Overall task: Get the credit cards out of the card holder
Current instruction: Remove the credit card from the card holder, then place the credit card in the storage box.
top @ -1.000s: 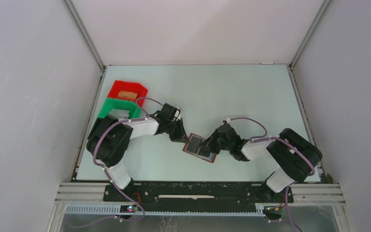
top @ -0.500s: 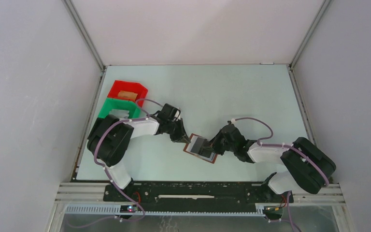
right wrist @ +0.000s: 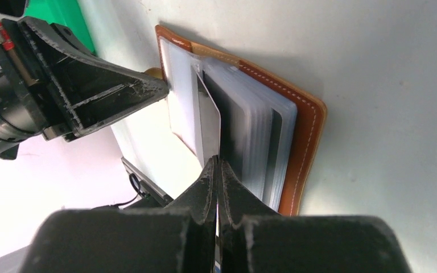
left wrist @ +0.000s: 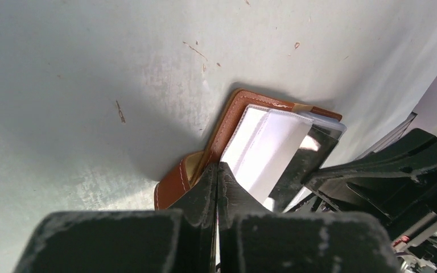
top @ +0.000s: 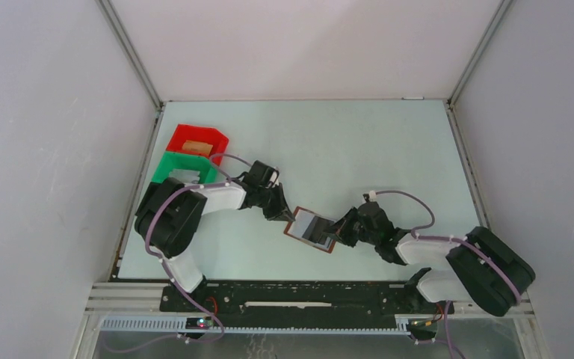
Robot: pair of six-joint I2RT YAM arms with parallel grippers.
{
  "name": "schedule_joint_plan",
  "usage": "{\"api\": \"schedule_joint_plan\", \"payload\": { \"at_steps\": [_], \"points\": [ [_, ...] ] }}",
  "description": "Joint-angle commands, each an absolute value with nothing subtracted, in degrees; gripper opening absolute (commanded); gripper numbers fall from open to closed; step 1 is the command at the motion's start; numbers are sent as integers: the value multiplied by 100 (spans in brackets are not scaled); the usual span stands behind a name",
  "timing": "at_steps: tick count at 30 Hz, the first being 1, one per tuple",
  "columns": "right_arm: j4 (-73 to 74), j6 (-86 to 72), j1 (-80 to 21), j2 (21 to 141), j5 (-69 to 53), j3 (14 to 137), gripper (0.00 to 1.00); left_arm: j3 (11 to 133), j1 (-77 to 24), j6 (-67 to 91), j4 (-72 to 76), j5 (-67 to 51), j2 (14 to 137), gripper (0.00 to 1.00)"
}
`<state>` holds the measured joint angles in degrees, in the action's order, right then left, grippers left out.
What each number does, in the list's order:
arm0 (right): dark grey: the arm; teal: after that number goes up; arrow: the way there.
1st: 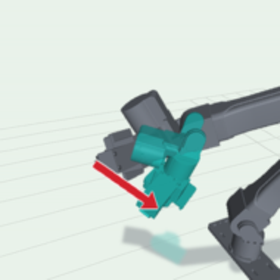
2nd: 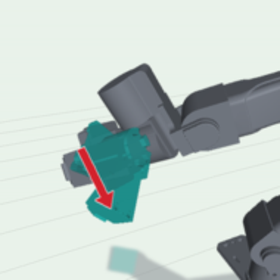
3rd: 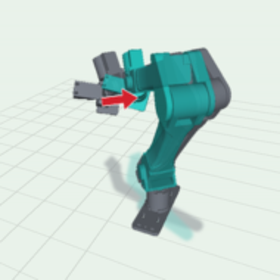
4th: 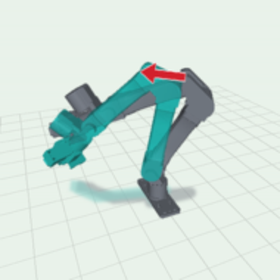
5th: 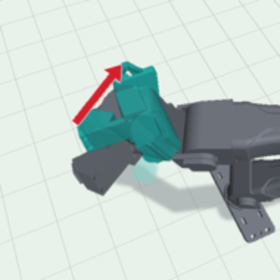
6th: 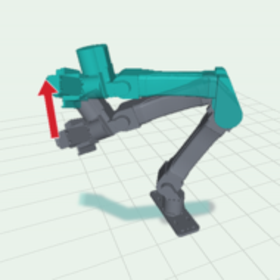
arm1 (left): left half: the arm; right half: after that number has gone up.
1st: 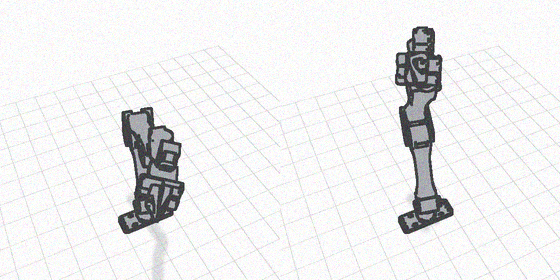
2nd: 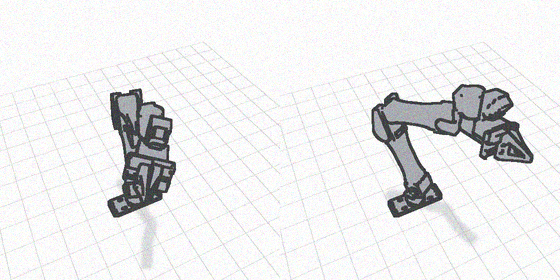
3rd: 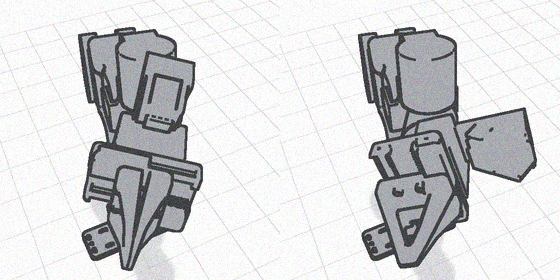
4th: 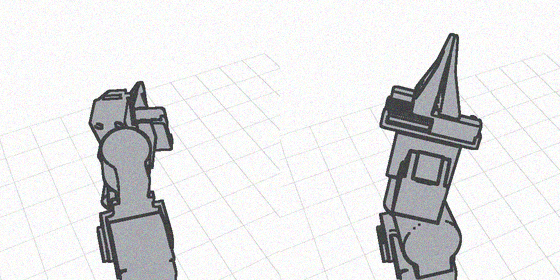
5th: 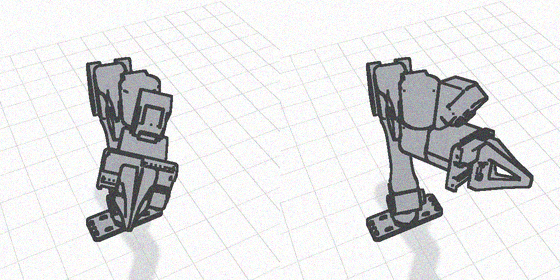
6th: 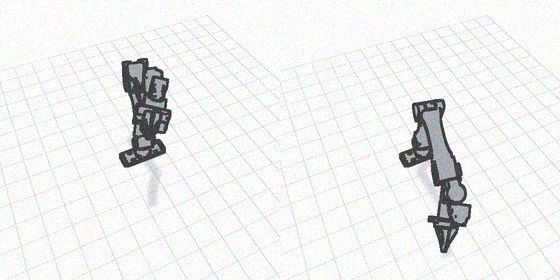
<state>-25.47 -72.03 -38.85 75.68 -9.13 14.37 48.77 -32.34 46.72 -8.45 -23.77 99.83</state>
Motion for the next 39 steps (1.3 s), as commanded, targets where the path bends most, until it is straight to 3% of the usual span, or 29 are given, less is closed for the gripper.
{"api": "schedule_joint_plan", "payload": {
  "at_steps": [1, 7, 15, 20, 39],
  "points": [
    [-1499, -6685, -3876, 6850, -851, 1607, 0, 4471, -3246, 4566, -1335, -1629, 10221, 0],
    [-508, -6224, -3611, 6024, -877, 1692, 0, 4525, -3217, 4536, -1226, -1664, 9663, 1],
    [-879, -5127, -3096, 5815, -1992, 1756, 0, 5264, -3217, 3964, -2089, -1626, 9231, 29],
    [-959, -4863, -2877, 5643, -2360, 1851, 0, 5759, -3129, 3644, -2932, -1545, 9138, 31],
    [-3370, -5996, -2673, 6653, -3605, 2252, 0, 5580, -2759, 3481, -2612, -3480, 8093, 60]
  ]
}}
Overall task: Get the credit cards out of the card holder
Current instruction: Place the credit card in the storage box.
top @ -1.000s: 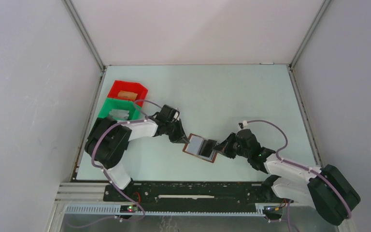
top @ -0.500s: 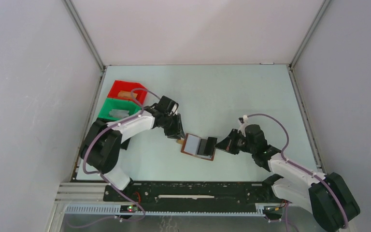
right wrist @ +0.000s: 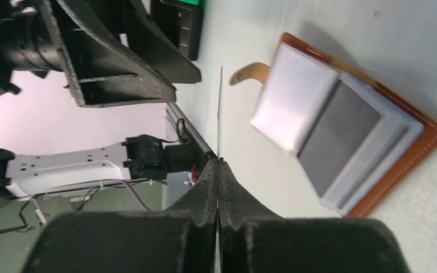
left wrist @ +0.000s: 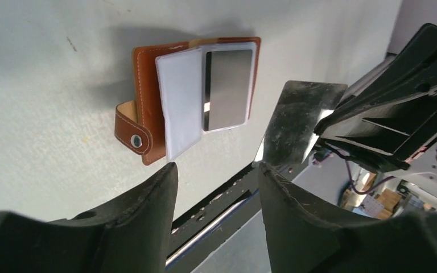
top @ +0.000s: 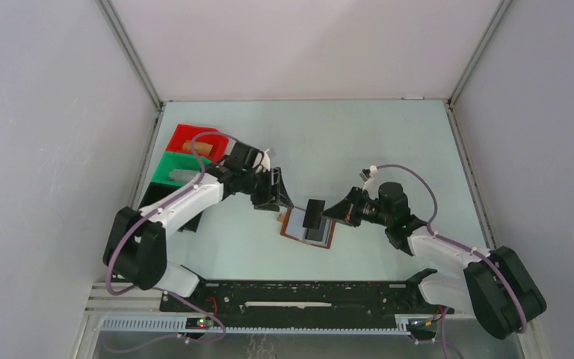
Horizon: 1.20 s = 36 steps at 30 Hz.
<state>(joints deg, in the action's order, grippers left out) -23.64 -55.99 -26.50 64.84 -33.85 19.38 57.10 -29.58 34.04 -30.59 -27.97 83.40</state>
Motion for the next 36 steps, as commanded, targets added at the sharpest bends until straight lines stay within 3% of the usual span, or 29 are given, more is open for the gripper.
{"api": "schedule_joint_plan", "payload": {
  "at_steps": [1, 13, 26, 28, 30, 34, 36],
  "points": [
    [-3506, -6061, -2703, 6699, -3589, 2264, 0, 5494, -2719, 3548, -2482, -3657, 8073, 61],
    [-4427, -6387, -2985, 7091, -3659, 2417, 0, 5144, -2575, 4013, -1627, -4980, 7594, 65],
    [-4997, -6512, -3296, 7538, -3730, 2643, 0, 5076, -2575, 3964, -1554, -5104, 7599, 59],
    [-5002, -6515, -3327, 7624, -3729, 2715, 0, 5070, -2575, 3973, -1525, -5111, 7581, 49],
    [-4995, -6504, -3354, 7703, -3698, 2769, 0, 5077, -2575, 4021, -1512, -5089, 7574, 30],
    [-5073, -6522, -3381, 7945, -3705, 2867, 0, 5110, -2567, 4092, -1532, -5016, 7653, 2],
    [-5175, -6581, -3384, 8105, -3738, 2909, 0, 5134, -2559, 4084, -1610, -4950, 7681, 0]
  ]
}}
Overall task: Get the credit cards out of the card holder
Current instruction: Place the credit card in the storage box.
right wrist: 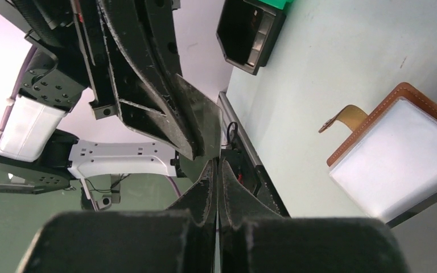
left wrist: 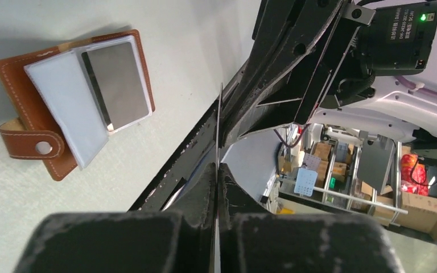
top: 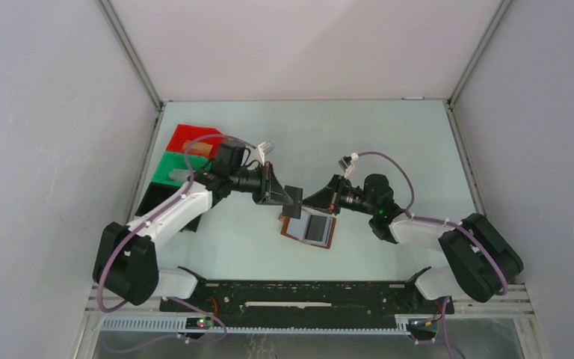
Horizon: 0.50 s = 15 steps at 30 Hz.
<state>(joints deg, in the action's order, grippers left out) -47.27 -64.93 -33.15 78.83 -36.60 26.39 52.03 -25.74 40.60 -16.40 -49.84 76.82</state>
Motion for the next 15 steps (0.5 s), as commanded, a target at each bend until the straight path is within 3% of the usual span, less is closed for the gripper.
{"api": "schedule_joint_plan", "payload": {
  "at_steps": [1, 3, 5, 8, 9, 10, 15],
  "points": [
    [-5195, -6609, -3384, 8184, -3765, 2936, 0, 5177, -2551, 4043, -1711, -4892, 7675, 0],
    [-5129, -6675, -3347, 8305, -3787, 2982, 1, 5306, -2514, 3877, -2040, -4692, 7640, 0],
    [-4977, -6701, -3245, 8348, -3792, 2988, 34, 5525, -2426, 3631, -2547, -4355, 7587, 0],
    [-4261, -6453, -3044, 8110, -3577, 2986, 72, 5873, -2222, 3389, -3352, -3458, 7434, 0],
    [-3961, -6331, -2964, 7967, -3474, 2988, 91, 6017, -2156, 3342, -3667, -3085, 7399, 0],
    [-3644, -6187, -2837, 7832, -3418, 2993, 99, 6187, -2081, 3325, -3967, -2628, 7362, 0],
    [-1980, -5338, -2372, 7086, -3146, 3173, 100, 7266, -1935, 3779, -5809, 462, 7375, 0]
  ]
}}
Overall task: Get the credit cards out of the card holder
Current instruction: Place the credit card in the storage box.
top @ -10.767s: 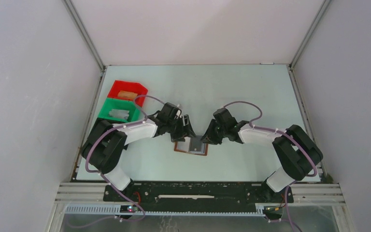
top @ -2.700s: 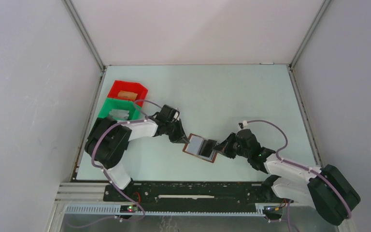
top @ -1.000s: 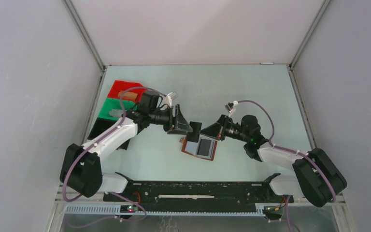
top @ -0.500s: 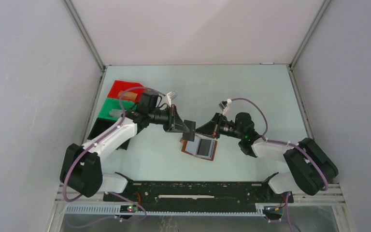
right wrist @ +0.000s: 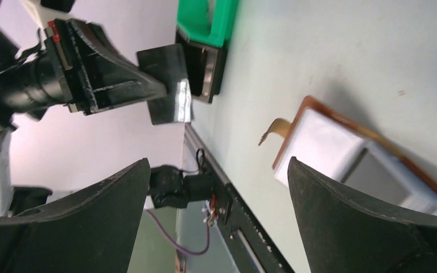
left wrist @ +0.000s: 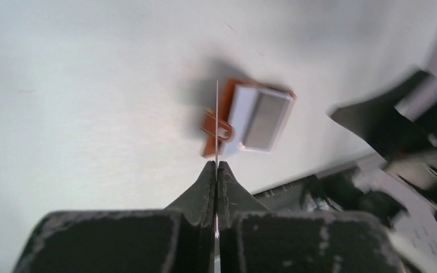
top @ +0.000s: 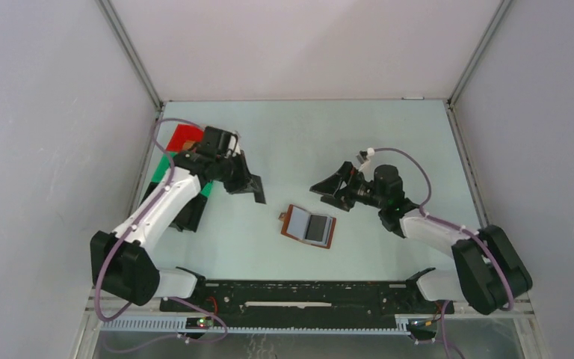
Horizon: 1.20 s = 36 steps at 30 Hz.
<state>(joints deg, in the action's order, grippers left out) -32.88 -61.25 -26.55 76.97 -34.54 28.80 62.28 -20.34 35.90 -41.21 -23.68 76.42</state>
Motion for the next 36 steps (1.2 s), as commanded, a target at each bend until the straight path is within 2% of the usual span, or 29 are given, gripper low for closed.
{"api": "schedule_joint_plan", "payload": {
  "at_steps": [1, 4, 7, 9, 25, 30, 36],
  "points": [
    [-1741, -5194, -2296, 6971, -3139, 3199, 100, 7520, -1927, 3976, -6124, 1078, 7429, 0],
    [-1160, -4875, -2116, 6717, -3165, 3259, 100, 8237, -1848, 4602, -7056, 2621, 7728, 0],
    [-822, -4719, -1987, 6609, -3232, 3278, 100, 9079, -1680, 5300, -8150, 3461, 8361, 0],
    [-722, -4691, -1924, 6585, -3270, 3278, 100, 9372, -1484, 5357, -8331, 3504, 8706, 0],
    [-541, -4869, -1914, 6696, -3466, 3340, 98, 8590, -170, 6877, -8287, 3977, 9706, 0],
    [-552, -4951, -2049, 6768, -3330, 3369, 98, 8702, 418, 6827, -8210, 3703, 10257, 0],
    [-544, -5045, -2256, 6961, -3254, 3507, 98, 8395, 694, 7040, -7966, 3628, 10342, 0]
  ]
}}
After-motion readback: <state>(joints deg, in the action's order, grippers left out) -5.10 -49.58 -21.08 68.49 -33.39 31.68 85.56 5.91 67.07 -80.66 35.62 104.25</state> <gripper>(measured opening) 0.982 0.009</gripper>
